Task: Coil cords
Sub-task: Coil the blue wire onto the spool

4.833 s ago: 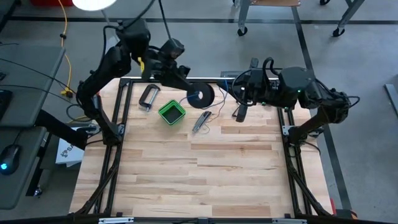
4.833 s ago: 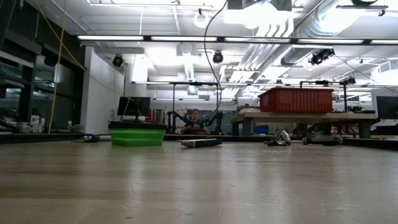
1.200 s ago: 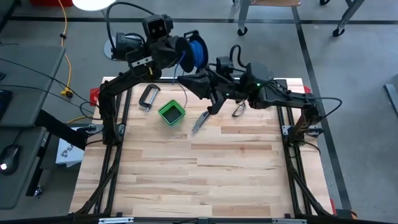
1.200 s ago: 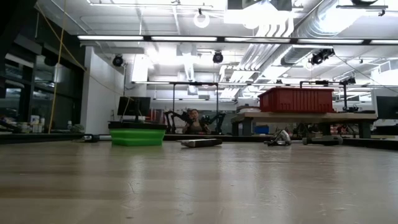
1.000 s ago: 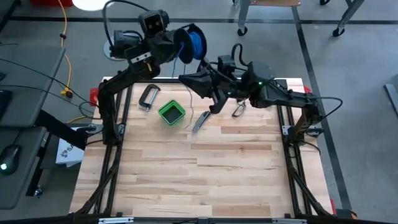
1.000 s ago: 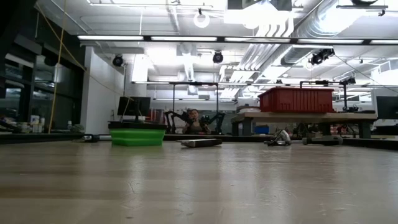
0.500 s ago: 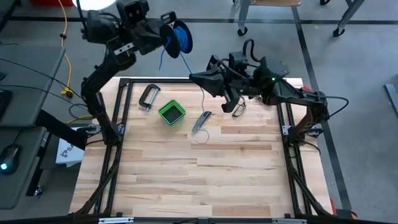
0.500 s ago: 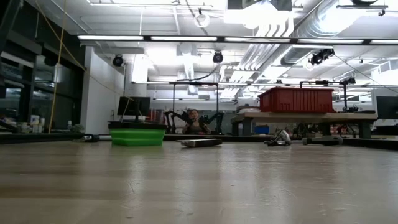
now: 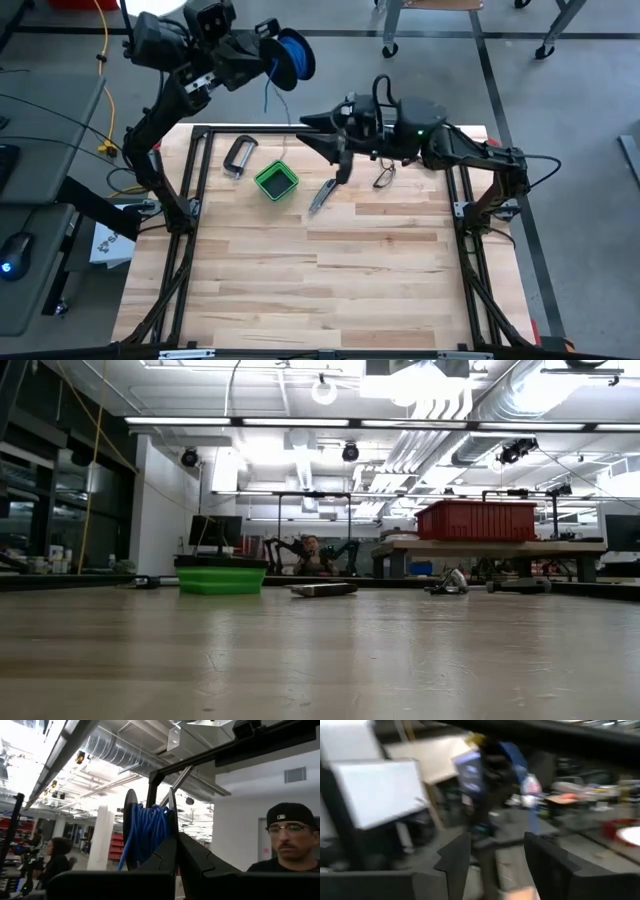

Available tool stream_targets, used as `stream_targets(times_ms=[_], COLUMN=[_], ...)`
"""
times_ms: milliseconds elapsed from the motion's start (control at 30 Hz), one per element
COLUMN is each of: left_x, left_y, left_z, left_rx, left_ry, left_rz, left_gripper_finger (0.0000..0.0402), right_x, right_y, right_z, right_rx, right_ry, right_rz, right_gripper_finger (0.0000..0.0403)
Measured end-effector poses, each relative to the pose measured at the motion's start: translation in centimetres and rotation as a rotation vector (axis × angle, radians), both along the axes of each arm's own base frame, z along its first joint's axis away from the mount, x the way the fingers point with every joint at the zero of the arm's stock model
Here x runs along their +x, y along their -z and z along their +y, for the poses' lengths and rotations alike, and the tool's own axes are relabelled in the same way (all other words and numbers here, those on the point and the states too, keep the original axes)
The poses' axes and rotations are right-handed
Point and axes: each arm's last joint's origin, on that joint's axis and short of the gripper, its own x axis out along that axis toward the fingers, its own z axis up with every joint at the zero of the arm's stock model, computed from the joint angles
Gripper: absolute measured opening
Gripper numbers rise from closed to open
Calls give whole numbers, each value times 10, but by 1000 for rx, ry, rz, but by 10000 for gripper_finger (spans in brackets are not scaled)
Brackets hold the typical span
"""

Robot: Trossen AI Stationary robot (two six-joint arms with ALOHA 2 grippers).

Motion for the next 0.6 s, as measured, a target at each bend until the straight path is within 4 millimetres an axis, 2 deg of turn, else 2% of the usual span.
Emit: stream_targets(times_ms=[133,467,600], left_x=[3,5,6], left_y=[-1,-2,-2], left_z=[-6,-14,-17], left_rx=[-31,-15,-13], left_ry=[-6,-69,-77], left_rz=[-21,-97,-109], left_gripper_finger=[1,1,1], right_x=[1,12,16], right_y=[6,15,22], right_z=[-2,-4,-6], right_rx=[-66,-16,-34], right_ry=[101,74,164], right_rz=[67,86,136], right_gripper_finger=[188,189,189])
